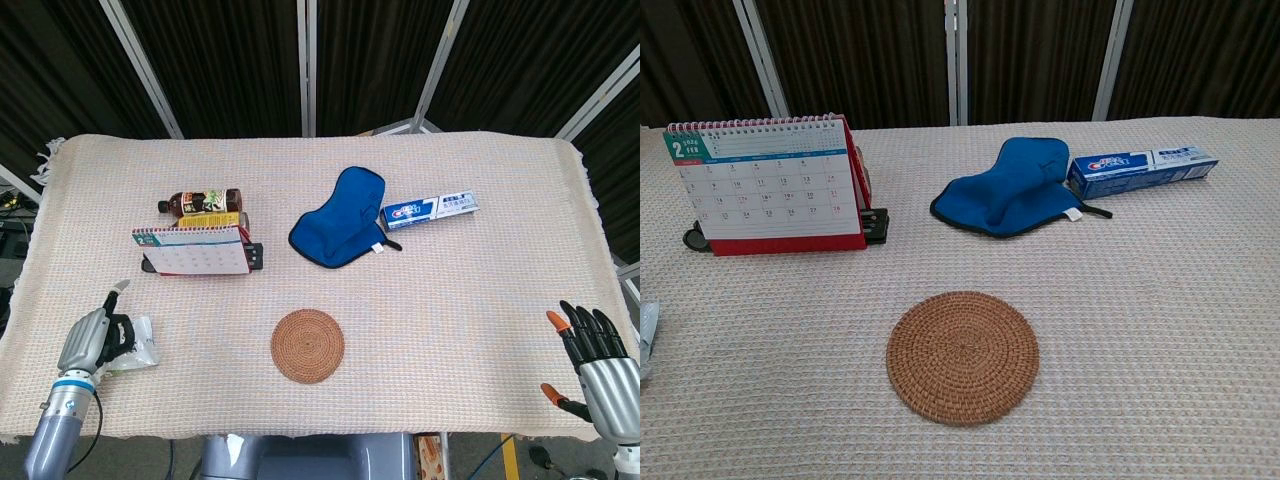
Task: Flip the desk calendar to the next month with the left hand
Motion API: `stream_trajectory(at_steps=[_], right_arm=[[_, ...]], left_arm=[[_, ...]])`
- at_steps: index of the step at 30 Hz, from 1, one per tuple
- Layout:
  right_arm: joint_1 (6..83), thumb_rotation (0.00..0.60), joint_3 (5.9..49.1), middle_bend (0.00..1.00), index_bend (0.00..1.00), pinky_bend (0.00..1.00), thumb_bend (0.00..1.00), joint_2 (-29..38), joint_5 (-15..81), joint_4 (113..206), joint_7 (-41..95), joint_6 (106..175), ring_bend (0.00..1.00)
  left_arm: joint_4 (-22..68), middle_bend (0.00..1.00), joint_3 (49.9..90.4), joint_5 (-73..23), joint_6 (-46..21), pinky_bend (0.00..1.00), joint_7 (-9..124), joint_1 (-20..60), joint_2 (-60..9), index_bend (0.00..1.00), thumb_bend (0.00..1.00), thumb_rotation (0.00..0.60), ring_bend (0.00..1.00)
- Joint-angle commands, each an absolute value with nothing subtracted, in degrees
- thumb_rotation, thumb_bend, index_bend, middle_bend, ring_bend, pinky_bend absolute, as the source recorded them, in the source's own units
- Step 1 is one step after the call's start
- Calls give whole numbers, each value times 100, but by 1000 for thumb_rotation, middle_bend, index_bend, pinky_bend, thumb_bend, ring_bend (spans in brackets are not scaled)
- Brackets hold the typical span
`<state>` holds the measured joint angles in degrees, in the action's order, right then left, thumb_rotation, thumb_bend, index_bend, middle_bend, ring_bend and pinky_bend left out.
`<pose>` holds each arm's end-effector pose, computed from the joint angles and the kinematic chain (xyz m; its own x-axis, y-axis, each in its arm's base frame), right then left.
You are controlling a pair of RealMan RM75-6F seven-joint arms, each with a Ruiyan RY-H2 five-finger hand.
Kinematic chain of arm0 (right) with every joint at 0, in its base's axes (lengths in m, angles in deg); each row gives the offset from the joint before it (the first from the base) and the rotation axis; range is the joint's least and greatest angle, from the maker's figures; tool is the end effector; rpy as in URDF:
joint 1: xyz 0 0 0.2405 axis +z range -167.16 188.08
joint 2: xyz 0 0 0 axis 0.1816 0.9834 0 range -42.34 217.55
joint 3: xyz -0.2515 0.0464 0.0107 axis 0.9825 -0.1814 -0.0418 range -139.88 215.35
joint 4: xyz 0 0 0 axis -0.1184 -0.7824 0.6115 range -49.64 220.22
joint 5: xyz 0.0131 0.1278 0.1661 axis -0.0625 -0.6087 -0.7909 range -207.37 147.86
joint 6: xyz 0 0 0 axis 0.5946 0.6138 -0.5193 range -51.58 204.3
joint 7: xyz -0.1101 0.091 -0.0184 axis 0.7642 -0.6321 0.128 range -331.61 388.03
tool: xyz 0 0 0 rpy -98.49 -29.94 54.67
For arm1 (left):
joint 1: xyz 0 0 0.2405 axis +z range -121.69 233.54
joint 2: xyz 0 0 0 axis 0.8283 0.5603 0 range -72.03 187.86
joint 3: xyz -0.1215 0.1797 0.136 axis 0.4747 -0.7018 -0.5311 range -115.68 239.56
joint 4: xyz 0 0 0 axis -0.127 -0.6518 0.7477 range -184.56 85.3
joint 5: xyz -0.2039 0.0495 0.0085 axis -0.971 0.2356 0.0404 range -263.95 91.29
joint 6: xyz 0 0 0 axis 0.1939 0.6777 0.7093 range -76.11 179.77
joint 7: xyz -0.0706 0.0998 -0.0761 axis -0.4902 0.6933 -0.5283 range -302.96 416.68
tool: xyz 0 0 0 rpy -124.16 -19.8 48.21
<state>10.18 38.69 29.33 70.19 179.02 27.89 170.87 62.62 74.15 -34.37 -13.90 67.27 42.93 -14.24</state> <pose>-0.2909 -0.1367 0.1860 0.4520 0.0576 0.8902 -0.8746 -0.1677 0.4549 -0.2514 0.2225 0.0712 -0.0921 0.2810 0.9553 0.9557 0.2944 0.0056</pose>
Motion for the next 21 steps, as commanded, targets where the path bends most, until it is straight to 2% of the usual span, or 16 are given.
stream_trajectory(at_steps=[1,21], right_arm=[[1017,600,3867,0,0,0,38,2949,7022,17909,2763,17099,0],[1060,600,3839,0,0,0,38,2953,6934,17869,2672,17014,0]], left_arm=[[6078,681,7624,-4072,-955,625,6643,3939,-1505,0,740,600,714],[5224,682,7816,-5568,-556,625,6996,3015,-1907,0,741,600,714]])
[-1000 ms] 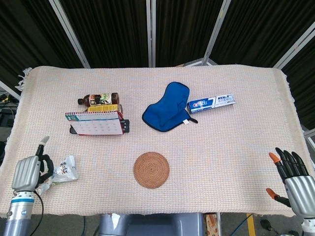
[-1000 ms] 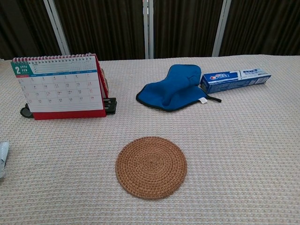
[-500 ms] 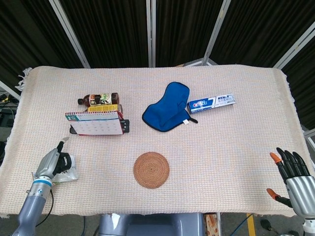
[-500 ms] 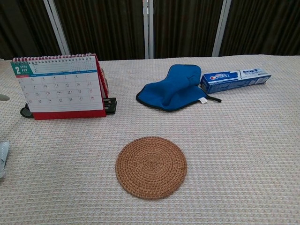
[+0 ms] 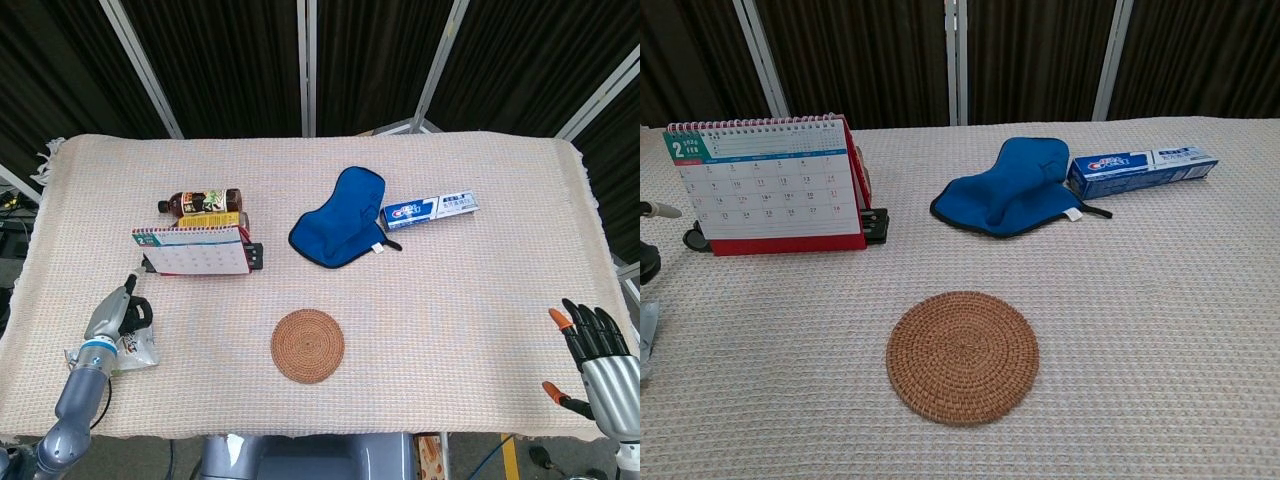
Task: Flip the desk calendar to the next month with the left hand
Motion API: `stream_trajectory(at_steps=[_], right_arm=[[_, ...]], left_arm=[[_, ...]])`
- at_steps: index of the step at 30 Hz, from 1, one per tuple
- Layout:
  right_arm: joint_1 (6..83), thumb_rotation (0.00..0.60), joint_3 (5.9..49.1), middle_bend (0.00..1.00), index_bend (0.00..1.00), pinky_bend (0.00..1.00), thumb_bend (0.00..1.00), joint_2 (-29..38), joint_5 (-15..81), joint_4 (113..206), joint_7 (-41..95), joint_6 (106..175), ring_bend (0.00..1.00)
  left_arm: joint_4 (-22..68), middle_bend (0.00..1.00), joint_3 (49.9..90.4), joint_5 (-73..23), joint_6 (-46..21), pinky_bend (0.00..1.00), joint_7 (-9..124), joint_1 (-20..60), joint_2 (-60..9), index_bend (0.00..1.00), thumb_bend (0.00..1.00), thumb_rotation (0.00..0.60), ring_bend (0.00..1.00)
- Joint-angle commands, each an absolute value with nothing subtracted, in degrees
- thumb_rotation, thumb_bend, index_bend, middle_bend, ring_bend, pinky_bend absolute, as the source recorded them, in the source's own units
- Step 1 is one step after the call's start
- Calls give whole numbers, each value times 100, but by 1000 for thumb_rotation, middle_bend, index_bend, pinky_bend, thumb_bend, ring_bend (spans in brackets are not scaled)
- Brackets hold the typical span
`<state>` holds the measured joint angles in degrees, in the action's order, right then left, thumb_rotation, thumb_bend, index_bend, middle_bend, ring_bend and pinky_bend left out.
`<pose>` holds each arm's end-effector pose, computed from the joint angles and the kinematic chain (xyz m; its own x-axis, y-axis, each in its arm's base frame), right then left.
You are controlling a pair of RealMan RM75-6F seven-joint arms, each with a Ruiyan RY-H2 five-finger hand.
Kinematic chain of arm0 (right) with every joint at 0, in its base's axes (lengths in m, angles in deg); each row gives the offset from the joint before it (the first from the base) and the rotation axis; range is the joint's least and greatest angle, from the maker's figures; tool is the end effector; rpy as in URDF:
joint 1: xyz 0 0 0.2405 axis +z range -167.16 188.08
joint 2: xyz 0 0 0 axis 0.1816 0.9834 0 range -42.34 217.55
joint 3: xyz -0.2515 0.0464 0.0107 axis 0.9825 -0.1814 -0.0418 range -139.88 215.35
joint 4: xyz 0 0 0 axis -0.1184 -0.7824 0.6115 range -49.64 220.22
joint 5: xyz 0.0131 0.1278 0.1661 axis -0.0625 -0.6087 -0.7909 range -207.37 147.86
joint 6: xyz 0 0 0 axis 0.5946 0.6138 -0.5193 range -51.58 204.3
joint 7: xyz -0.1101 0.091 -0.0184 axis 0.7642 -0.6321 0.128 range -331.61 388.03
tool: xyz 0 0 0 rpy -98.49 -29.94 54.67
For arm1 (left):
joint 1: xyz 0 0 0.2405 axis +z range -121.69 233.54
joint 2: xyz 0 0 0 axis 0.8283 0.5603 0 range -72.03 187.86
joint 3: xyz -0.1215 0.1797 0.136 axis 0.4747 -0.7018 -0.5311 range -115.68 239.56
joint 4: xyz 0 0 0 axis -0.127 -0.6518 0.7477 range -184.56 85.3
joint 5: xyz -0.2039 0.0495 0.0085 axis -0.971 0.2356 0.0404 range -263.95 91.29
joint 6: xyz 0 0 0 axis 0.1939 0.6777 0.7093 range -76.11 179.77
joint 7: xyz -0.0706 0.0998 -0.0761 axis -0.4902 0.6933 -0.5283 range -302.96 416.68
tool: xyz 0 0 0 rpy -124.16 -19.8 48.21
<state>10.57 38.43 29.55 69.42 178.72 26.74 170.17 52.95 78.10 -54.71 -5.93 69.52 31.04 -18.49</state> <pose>-0.2933 -0.1401 0.1874 0.4449 0.0501 0.8942 -0.8799 -0.1618 0.4468 -0.2568 0.2796 0.0447 -0.1636 0.3373 0.9271 0.9140 0.4055 0.0138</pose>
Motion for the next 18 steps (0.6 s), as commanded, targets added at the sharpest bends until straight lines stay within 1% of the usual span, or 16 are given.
stream_trajectory(at_steps=[1,18], right_arm=[[1061,600,3837,0,0,0,38,2952,6929,17867,2669,17011,0],[1070,600,3843,0,0,0,38,2939,6968,17847,2624,17032,0]], left_arm=[[5206,682,7821,-5596,-559,626,7000,2987,-1929,0,741,600,714],[5059,682,7898,-6220,-573,625,7255,2419,-2201,0,744,600,714]])
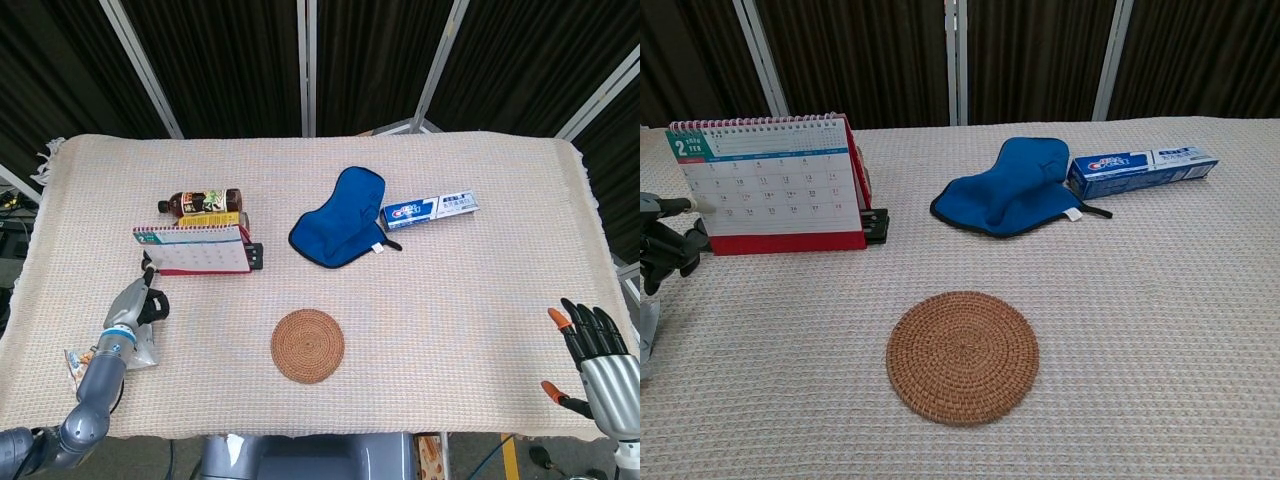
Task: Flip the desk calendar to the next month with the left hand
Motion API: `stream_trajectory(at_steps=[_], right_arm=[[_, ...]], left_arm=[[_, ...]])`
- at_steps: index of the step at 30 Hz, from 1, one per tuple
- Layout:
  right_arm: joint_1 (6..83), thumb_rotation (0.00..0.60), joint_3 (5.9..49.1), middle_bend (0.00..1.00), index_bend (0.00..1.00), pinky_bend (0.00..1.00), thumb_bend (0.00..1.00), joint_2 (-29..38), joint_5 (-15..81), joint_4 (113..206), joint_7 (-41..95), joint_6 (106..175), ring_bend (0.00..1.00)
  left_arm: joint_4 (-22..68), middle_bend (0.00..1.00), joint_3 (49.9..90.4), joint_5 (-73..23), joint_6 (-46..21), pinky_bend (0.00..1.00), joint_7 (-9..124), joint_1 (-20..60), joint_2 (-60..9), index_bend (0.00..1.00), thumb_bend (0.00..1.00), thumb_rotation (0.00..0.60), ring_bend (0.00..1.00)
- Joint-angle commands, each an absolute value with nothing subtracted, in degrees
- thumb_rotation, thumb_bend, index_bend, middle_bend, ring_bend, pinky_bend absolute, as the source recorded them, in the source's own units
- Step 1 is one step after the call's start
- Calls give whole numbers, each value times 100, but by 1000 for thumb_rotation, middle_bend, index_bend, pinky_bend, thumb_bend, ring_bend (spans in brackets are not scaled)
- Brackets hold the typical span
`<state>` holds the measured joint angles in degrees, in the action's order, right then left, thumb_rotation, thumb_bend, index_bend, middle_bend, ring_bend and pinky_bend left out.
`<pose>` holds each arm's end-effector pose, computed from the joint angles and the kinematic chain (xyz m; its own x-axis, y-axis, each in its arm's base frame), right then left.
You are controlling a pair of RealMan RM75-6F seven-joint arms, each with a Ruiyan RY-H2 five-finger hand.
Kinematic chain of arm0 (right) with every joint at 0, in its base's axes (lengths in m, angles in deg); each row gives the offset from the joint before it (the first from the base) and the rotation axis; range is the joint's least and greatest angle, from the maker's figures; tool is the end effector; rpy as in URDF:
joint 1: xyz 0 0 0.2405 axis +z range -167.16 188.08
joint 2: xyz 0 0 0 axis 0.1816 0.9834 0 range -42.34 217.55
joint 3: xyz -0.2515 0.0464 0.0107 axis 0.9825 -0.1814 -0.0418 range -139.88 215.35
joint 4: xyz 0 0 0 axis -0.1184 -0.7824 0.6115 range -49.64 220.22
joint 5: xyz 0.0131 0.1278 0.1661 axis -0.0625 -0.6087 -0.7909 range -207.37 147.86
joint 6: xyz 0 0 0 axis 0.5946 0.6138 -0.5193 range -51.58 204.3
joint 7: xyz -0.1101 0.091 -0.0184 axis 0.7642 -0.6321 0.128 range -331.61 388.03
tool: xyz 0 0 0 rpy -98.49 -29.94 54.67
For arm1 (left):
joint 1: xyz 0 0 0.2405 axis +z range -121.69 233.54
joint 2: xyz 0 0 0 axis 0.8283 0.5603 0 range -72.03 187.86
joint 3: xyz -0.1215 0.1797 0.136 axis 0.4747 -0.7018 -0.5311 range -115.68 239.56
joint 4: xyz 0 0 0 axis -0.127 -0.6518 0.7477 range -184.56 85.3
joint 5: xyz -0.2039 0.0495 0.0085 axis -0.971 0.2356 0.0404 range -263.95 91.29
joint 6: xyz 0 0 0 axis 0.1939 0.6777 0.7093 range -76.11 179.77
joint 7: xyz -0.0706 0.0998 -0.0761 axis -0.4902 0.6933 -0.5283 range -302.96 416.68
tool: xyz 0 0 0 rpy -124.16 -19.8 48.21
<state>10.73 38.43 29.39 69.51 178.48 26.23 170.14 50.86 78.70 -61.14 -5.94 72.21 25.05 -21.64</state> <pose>-0.2934 -0.1408 0.1867 0.4381 0.0493 0.8976 -0.8825 -0.1663 0.4399 -0.2360 0.3005 0.0274 -0.1715 0.3661 0.9146 0.9167 0.3995 0.0120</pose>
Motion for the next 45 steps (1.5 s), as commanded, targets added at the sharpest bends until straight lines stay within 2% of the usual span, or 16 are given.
stream_trajectory(at_steps=[1,15,20,24,27,32,35,36,37,39,43,45], right_arm=[[1070,600,3843,0,0,0,39,2939,6971,17849,2625,17035,0],[1061,600,3844,0,0,0,38,2946,6977,17850,2609,17065,0],[1055,600,3846,0,0,0,38,2951,6979,17852,2604,17075,0],[1052,600,3843,0,0,0,39,2941,7026,17837,2603,17123,0],[1050,600,3850,0,0,0,38,2913,7082,17805,2601,17159,0],[1051,600,3848,0,0,0,38,2879,7122,17772,2619,17189,0],[1059,600,3832,0,0,0,37,2846,7135,17746,2619,17211,0],[1063,600,3824,0,0,0,38,2829,7144,17725,2602,17228,0],[1070,600,3812,0,0,0,38,2814,7152,17706,2588,17245,0],[1070,600,3809,0,0,0,39,2794,7168,17672,2573,17267,0],[1074,600,3778,0,0,0,38,2754,7156,17587,2518,17317,0],[1085,600,3764,0,0,0,38,2738,7132,17547,2502,17309,0]], left_arm=[[5055,682,7906,-6251,-564,625,7264,2391,-2208,0,747,600,714],[5756,682,7923,-5720,-842,625,7351,2150,-2020,0,750,600,714],[6092,681,7875,-5118,-1134,625,7185,2261,-1912,0,750,600,714],[5999,665,7705,-3858,-2011,609,7256,2458,-2034,0,750,600,701],[5659,566,7513,-3053,-2565,547,7436,2549,-2235,0,737,600,614],[5458,259,7450,-2838,-2592,341,7816,2485,-2198,0,699,600,363],[5455,78,7438,-2873,-2494,167,8223,2383,-2065,0,507,600,198],[5471,33,7440,-2943,-2427,114,8376,2338,-2013,0,395,600,134],[5488,8,7446,-3060,-2335,78,8535,2286,-1958,0,300,600,77],[5513,0,7463,-3265,-2179,34,8741,2202,-1880,0,186,600,15],[5269,0,7569,-3827,-1713,0,9306,1845,-1722,0,55,600,0],[5153,0,7616,-3990,-1623,0,9350,1764,-1719,0,27,600,0]])
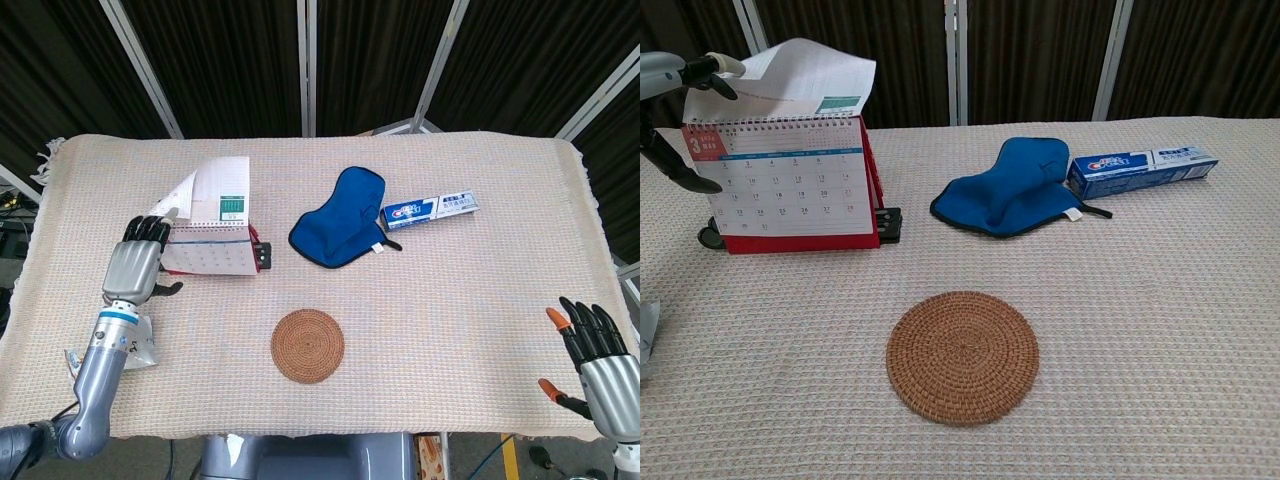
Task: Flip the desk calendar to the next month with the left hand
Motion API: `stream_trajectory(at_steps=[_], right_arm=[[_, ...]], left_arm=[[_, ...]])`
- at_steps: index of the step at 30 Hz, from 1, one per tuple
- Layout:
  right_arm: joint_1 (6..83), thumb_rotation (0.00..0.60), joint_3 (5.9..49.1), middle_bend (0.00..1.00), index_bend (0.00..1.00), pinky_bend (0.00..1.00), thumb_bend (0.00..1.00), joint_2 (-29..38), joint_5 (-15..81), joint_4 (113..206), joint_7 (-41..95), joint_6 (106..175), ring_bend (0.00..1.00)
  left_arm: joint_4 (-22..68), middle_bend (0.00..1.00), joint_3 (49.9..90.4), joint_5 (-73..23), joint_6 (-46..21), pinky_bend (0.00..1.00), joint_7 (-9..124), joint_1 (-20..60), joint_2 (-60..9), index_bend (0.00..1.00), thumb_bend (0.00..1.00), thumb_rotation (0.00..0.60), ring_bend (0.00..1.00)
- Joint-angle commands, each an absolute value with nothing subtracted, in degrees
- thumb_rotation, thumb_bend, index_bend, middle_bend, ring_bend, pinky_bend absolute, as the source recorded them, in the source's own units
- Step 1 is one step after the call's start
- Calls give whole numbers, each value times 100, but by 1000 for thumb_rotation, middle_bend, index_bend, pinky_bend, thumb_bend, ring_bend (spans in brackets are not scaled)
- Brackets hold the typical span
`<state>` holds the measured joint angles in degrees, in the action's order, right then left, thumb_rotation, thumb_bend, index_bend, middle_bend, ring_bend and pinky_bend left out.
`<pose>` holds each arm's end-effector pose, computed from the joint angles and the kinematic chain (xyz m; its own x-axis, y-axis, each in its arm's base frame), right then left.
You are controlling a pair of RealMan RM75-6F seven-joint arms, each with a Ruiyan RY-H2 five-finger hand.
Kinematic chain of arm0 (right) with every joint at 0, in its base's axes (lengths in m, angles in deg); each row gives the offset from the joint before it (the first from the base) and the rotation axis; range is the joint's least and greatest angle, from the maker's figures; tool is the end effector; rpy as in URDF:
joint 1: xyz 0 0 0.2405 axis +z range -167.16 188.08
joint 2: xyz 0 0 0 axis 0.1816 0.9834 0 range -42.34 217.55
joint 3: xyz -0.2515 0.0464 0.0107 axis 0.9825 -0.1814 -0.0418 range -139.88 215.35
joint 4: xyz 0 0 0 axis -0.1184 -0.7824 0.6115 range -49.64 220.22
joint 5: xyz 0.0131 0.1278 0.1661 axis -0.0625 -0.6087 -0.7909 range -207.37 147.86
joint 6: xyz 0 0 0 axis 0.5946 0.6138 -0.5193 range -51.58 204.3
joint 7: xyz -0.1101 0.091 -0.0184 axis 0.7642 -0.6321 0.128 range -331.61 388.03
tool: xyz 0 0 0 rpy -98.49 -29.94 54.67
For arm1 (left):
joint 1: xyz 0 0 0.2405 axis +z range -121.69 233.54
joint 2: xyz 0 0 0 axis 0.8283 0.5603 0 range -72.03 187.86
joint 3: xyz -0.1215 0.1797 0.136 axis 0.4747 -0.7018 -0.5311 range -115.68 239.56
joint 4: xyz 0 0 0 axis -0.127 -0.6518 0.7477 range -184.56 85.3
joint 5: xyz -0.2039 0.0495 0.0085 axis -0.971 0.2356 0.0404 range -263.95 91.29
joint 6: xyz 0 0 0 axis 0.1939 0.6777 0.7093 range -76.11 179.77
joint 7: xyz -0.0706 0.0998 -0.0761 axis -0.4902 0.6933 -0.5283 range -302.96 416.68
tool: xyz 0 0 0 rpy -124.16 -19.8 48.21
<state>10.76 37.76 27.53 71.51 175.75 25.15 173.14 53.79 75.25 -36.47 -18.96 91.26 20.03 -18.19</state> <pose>-0.2917 -0.1417 0.1863 0.4216 0.1068 0.9005 -0.8767 -0.2059 0.4348 -0.1721 0.3265 0.0756 0.4506 0.1285 0.8834 0.8926 -0.0797 -0.4437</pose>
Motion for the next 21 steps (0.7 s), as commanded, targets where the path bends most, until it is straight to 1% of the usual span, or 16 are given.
stream_trajectory(at_steps=[1,7,13,19,21], right_arm=[[1090,600,3759,0,0,0,38,2728,7120,17527,2498,17301,0],[1104,600,3751,0,0,0,38,2699,7076,17486,2506,17267,0],[1117,600,3771,0,0,0,38,2669,7088,17473,2558,17228,0],[1113,600,3778,0,0,0,38,2661,7114,17475,2572,17257,0],[1113,600,3779,0,0,0,38,2660,7117,17474,2566,17264,0]], left_arm=[[5099,0,7635,-4048,-1601,0,9347,1741,-1723,0,18,600,0],[4720,0,7752,-4219,-1579,0,9180,1670,-1769,0,8,600,0],[4588,0,7738,-4179,-1554,0,9081,1667,-1690,0,9,600,0],[4470,0,7694,-4419,-1425,0,9218,1606,-1614,0,8,600,0],[4359,0,7701,-4478,-1485,0,9264,1594,-1618,0,9,600,0]])
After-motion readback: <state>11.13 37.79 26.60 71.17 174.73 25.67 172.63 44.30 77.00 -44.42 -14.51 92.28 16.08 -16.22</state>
